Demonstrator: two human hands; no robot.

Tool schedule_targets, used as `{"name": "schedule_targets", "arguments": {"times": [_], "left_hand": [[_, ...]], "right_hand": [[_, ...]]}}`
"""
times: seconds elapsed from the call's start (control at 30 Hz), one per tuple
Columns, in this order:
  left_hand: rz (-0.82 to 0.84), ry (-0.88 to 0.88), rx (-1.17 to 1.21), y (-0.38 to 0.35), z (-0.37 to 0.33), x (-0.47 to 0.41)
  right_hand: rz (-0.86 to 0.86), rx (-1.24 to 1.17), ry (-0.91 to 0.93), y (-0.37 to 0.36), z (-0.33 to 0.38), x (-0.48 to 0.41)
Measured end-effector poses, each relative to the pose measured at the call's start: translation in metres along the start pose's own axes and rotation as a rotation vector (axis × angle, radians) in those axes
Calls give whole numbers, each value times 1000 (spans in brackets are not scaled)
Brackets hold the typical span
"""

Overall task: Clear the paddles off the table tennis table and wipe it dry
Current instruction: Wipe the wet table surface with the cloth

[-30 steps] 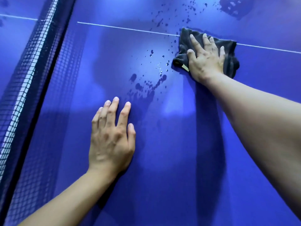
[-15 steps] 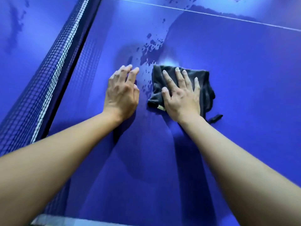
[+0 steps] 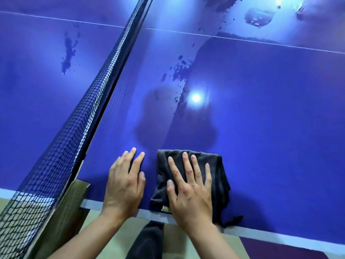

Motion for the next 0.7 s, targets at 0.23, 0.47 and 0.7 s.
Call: {"name": "schedule_targets", "arguments": {"times": [0.23, 0.47, 0.7], "left_hand": [[-103, 16, 15, -3, 11, -42], [-76, -18, 11, -14, 46, -146], [-82, -22, 5, -32, 98, -308]], "right_hand": [[-35, 17, 25, -3, 2, -42], [-45, 34, -103, -5, 18, -175], [-24, 64, -150, -2, 34, -329]]}}
Point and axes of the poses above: each hand's wrist, its own x-axis away from the middle knuckle, its own y-axis out of the back of the hand, z = x × y, the point moved 1 cm from there along -x, towards the middle knuckle, and after that the axes turned 10 degrees about -y, right-handed, at the moved point
